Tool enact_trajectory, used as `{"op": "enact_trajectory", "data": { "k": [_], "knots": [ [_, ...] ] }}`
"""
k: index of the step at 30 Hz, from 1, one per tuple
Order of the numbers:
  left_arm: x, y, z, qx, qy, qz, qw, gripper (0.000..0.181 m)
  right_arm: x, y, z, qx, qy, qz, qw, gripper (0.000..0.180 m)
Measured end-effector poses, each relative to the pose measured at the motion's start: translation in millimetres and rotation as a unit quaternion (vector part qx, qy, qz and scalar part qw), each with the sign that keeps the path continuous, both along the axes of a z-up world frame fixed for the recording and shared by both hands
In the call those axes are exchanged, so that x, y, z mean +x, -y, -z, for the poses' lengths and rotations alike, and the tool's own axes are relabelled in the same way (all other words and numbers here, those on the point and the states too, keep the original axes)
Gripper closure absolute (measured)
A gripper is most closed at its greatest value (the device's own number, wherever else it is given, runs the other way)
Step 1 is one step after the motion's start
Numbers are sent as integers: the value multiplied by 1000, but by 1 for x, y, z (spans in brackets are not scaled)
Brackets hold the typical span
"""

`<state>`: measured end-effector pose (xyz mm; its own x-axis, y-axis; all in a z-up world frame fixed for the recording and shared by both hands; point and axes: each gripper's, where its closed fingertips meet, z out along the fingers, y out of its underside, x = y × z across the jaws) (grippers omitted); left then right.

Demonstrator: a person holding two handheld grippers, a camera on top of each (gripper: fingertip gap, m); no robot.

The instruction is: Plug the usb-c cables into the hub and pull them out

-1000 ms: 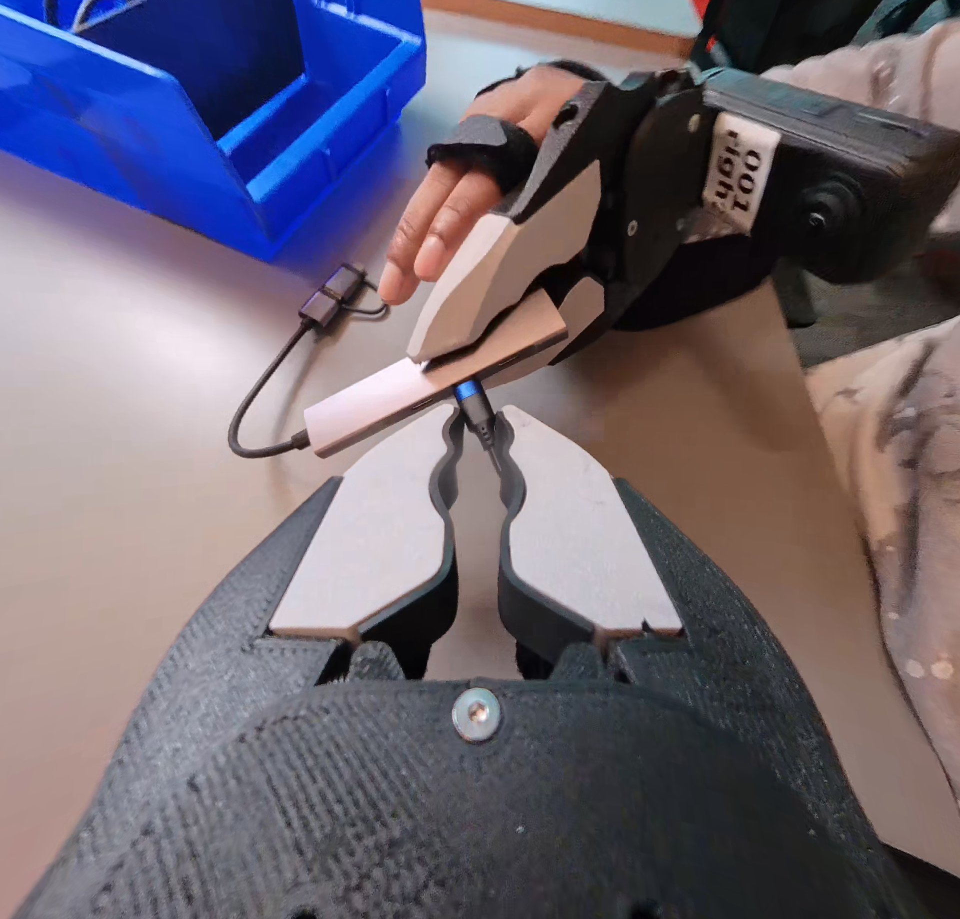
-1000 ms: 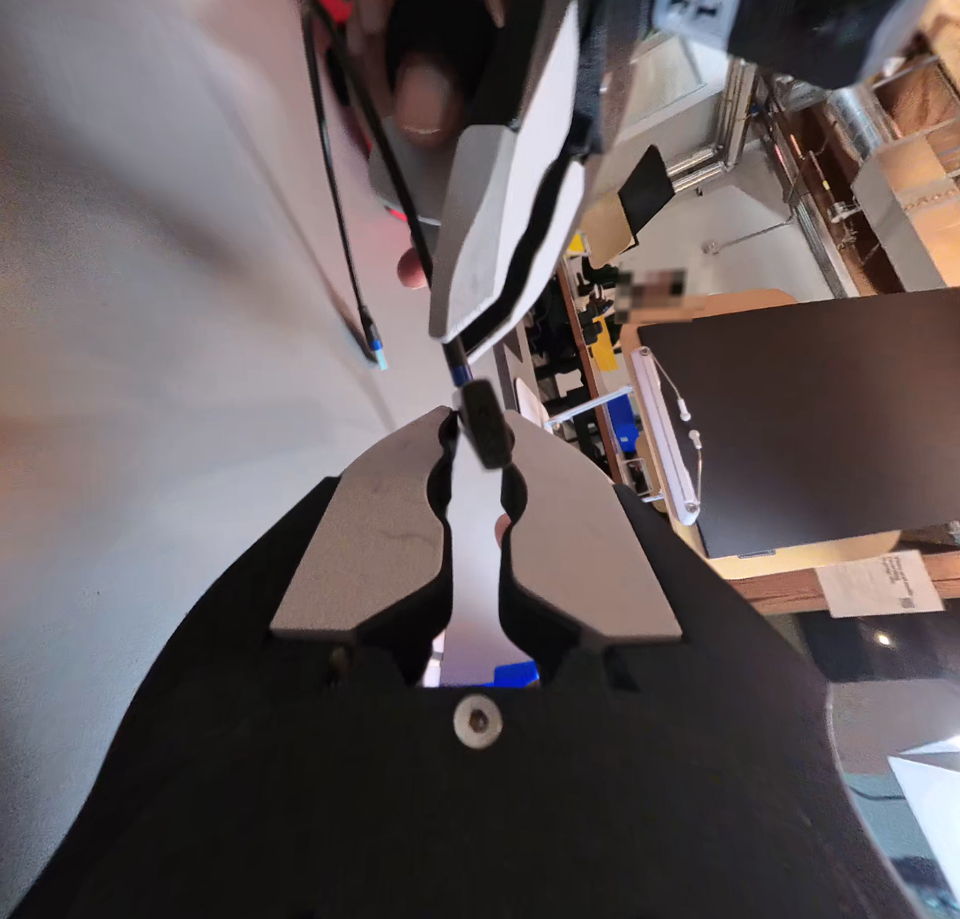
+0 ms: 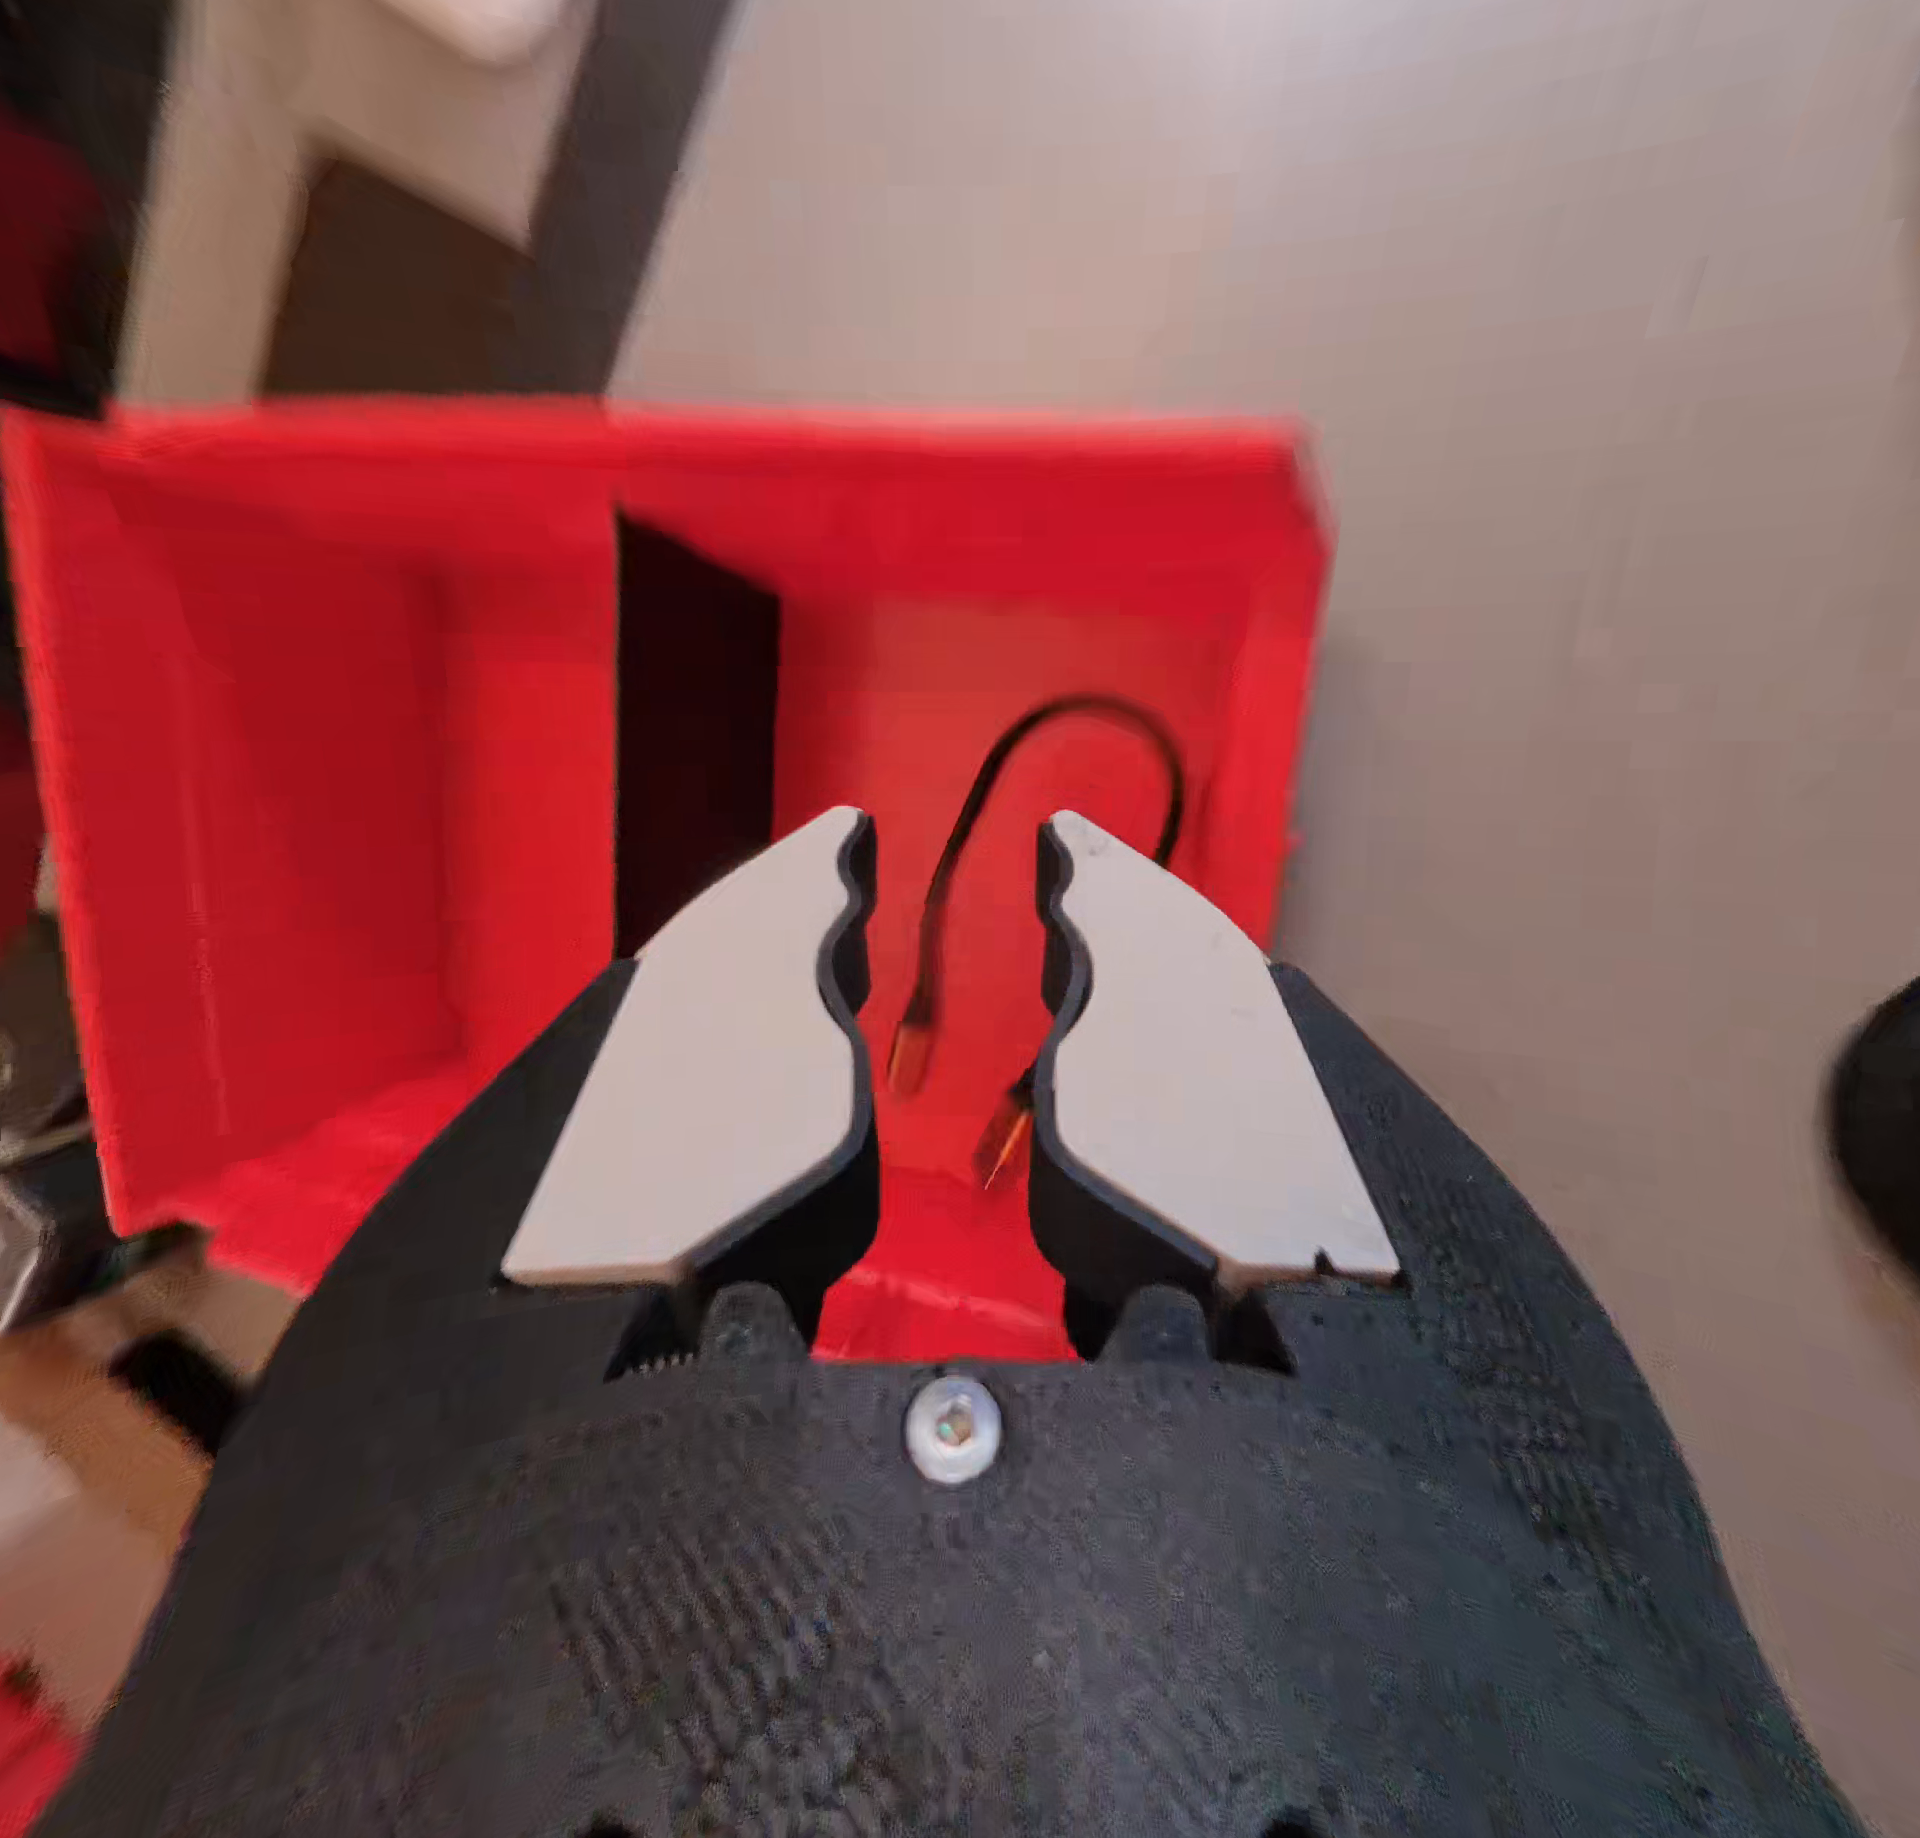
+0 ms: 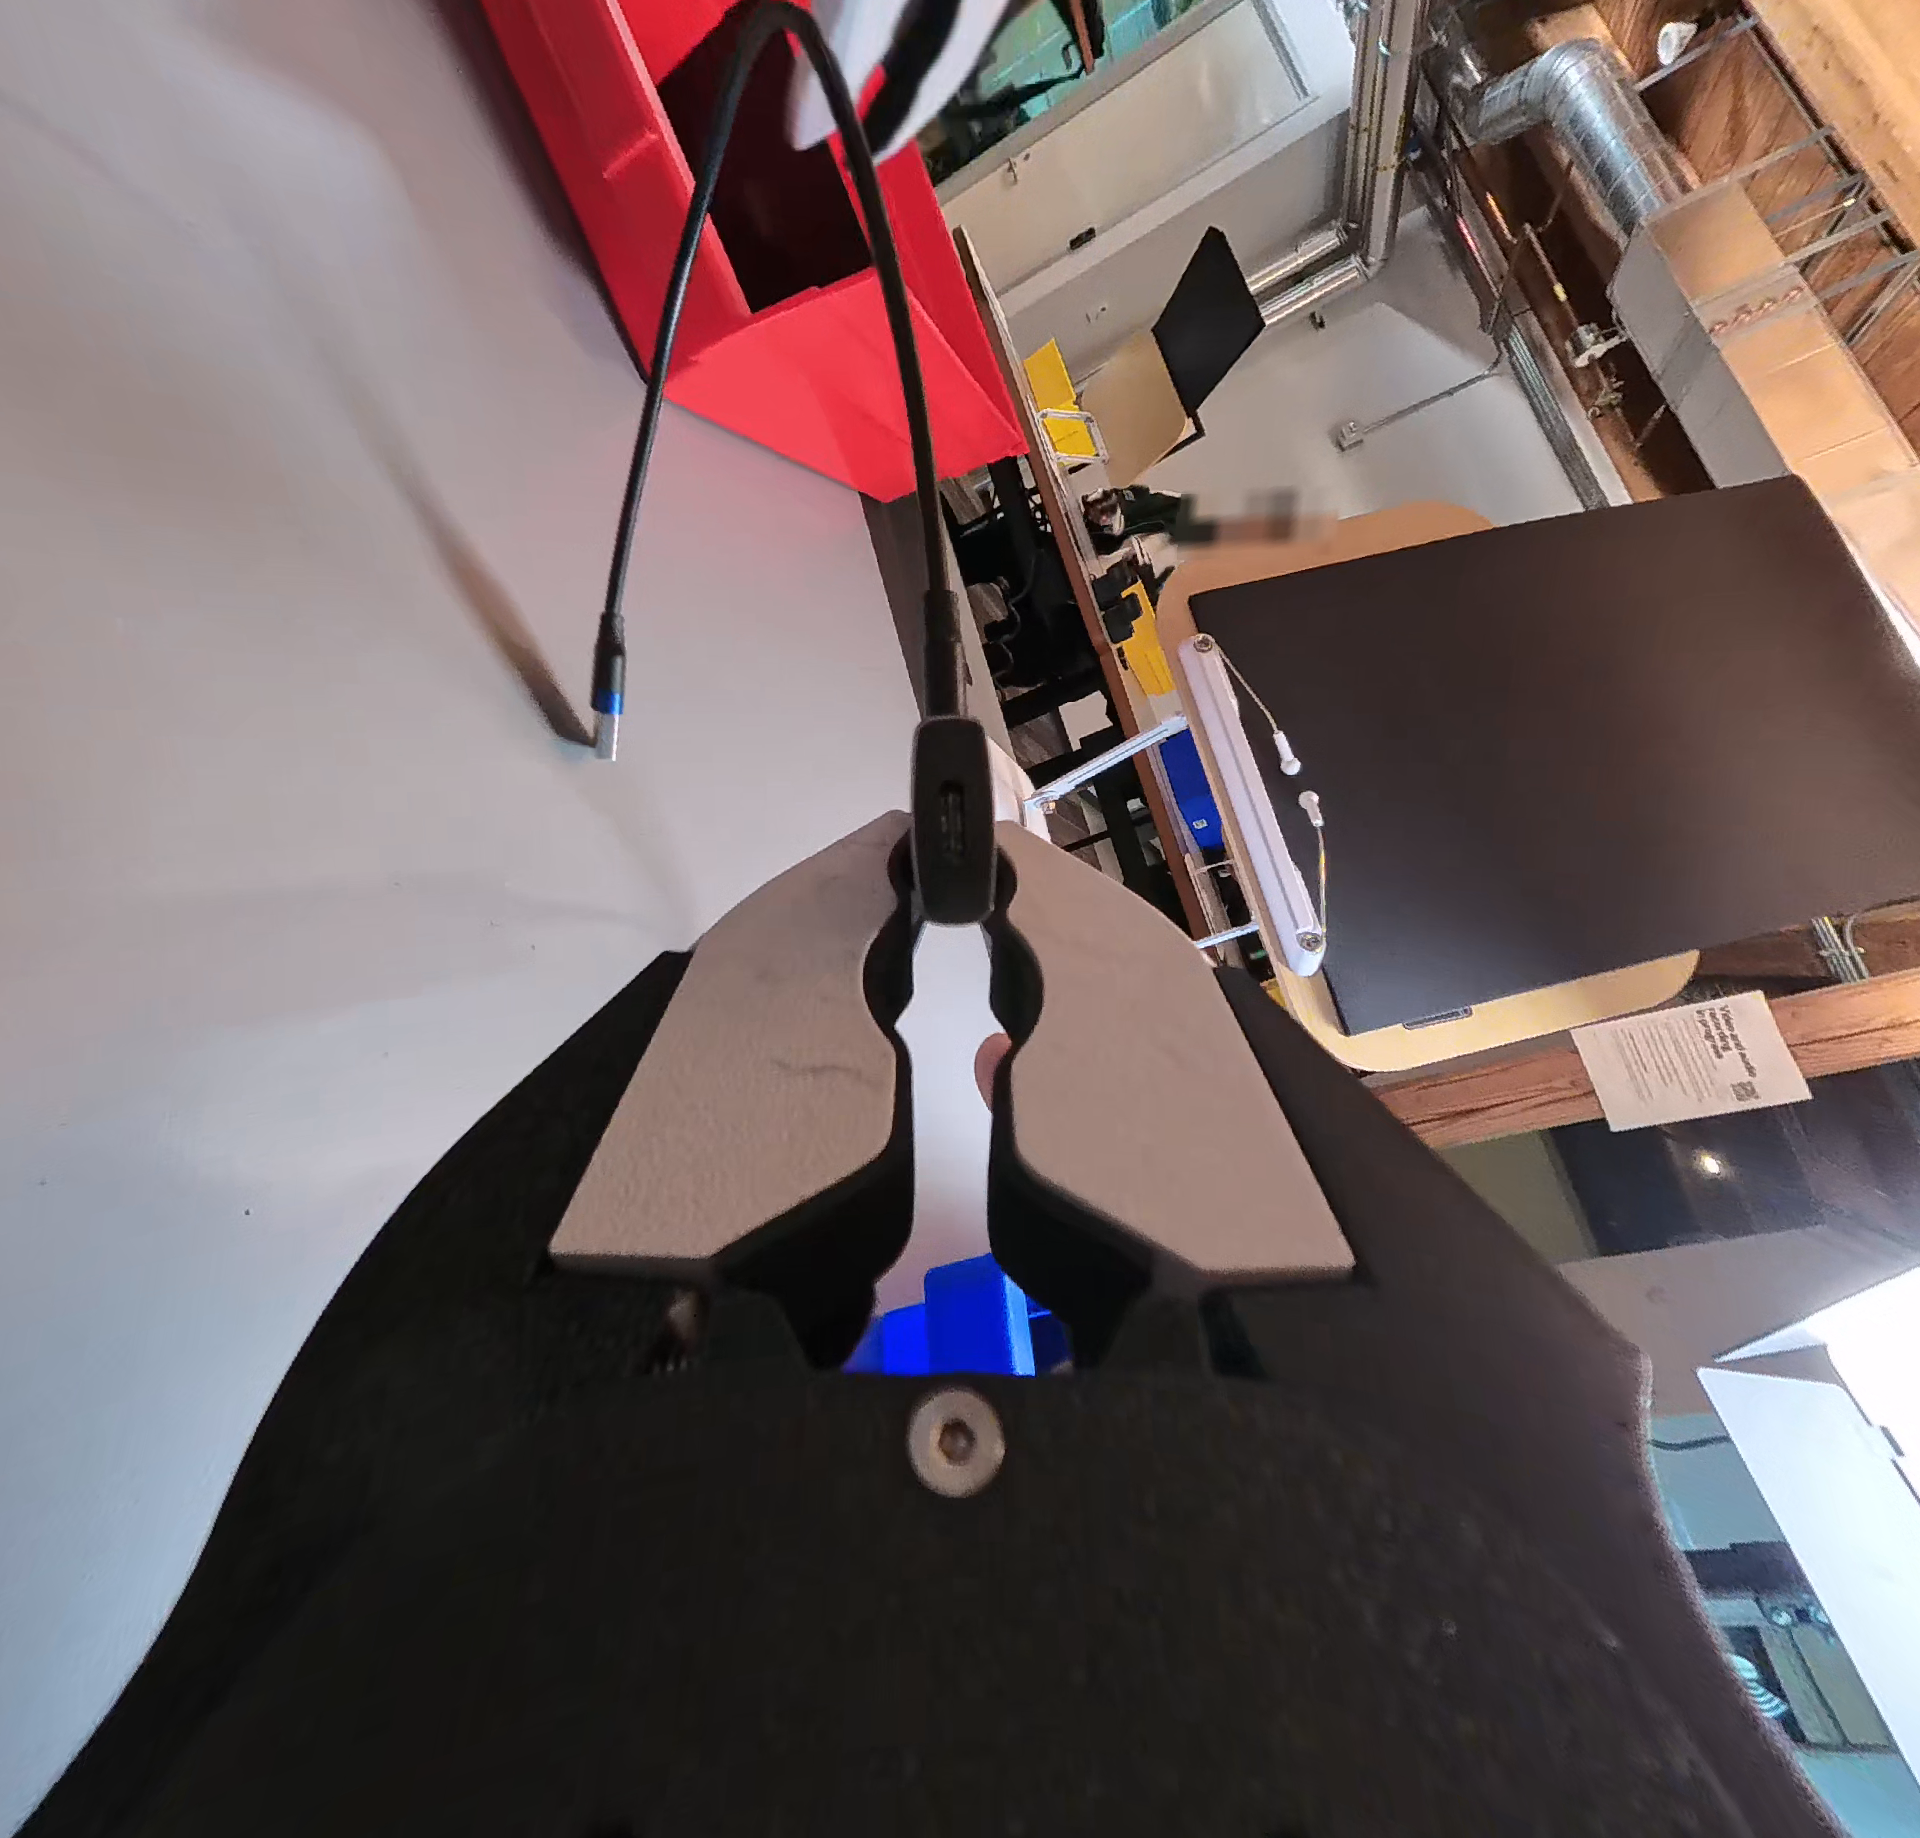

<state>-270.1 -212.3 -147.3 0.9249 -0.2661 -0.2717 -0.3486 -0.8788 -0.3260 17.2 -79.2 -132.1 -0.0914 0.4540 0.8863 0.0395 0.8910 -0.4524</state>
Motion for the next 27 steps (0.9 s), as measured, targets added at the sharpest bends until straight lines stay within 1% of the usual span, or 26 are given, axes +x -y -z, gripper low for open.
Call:
{"op": "enact_trajectory", "data": {
  "k": [3, 5, 7, 10, 11, 13, 15, 17, 20, 23, 27],
  "knots": [
    [-31, 25, 44, -105, -21, -28, 994, 152, 0, 0, 2, 0, 3, 1, 1000, 170],
    [-43, 32, 60, -139, -28, -35, 989, 153, 0, -1, 4, -3, 6, 2, 1000, 170],
    [-46, 36, 73, -163, -8, -46, 986, 153, -1, -3, 5, -7, 9, 4, 1000, 170],
    [-50, 40, 82, -194, 0, -43, 980, 156, -1, -5, 6, -5, 11, 8, 1000, 170],
    [-49, 40, 83, -200, 7, -42, 979, 160, -1, -5, 6, -5, 11, 9, 1000, 170],
    [-48, 38, 84, -203, 15, -44, 978, 175, -1, -6, 5, -5, 10, 9, 1000, 170],
    [-50, 39, 82, -213, 3, -44, 976, 176, 0, -7, 4, -4, 7, 11, 1000, 170],
    [-50, 37, 67, -205, -18, -39, 978, 176, 1, -9, 2, -3, 2, 13, 1000, 170],
    [-47, 30, 20, -161, -48, -36, 985, 176, 2, -12, -4, -6, -7, 17, 1000, 171],
    [-41, 21, -44, -95, -85, -35, 991, 176, 3, -17, -10, -7, -19, 28, 999, 170],
    [-16, -3, -140, 59, -125, -16, 990, 176, 4, -30, -19, -10, -40, 62, 997, 170]
  ]
}}
